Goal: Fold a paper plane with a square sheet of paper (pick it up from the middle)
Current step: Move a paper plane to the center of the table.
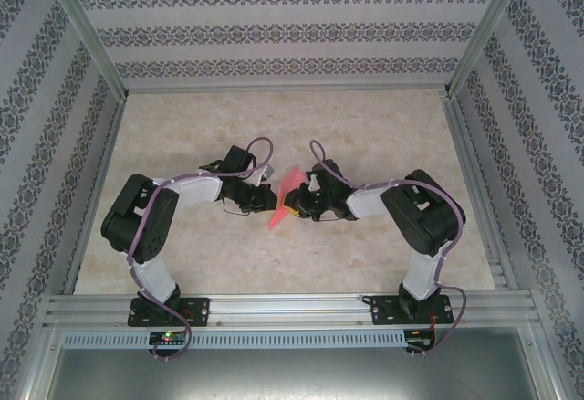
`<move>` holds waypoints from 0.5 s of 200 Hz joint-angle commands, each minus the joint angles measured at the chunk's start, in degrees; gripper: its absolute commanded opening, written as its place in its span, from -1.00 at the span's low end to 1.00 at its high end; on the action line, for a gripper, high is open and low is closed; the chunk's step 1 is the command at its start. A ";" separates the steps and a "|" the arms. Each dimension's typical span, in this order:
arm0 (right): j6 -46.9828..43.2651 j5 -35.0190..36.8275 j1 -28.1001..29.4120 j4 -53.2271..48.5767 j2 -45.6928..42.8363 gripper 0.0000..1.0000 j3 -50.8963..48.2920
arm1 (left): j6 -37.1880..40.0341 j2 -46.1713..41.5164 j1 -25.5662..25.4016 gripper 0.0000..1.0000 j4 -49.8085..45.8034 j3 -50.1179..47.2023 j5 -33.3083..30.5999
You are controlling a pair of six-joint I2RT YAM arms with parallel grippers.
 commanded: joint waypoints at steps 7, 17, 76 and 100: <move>-4.38 2.13 0.65 -5.47 -0.14 -0.80 3.20 | -0.47 -1.45 1.02 -0.79 1.37 -0.87 0.97; -6.25 2.89 0.51 -8.24 -0.83 -0.90 3.83 | -0.41 -1.45 1.13 -0.78 1.25 -0.82 1.00; -25.60 10.02 -0.39 -37.90 -5.06 -1.00 13.55 | -0.54 -1.01 1.33 -0.51 1.75 -0.79 2.46; -32.93 14.04 -0.73 -49.41 -4.97 -1.00 18.24 | -0.09 -1.92 1.33 -0.43 0.72 -0.89 2.46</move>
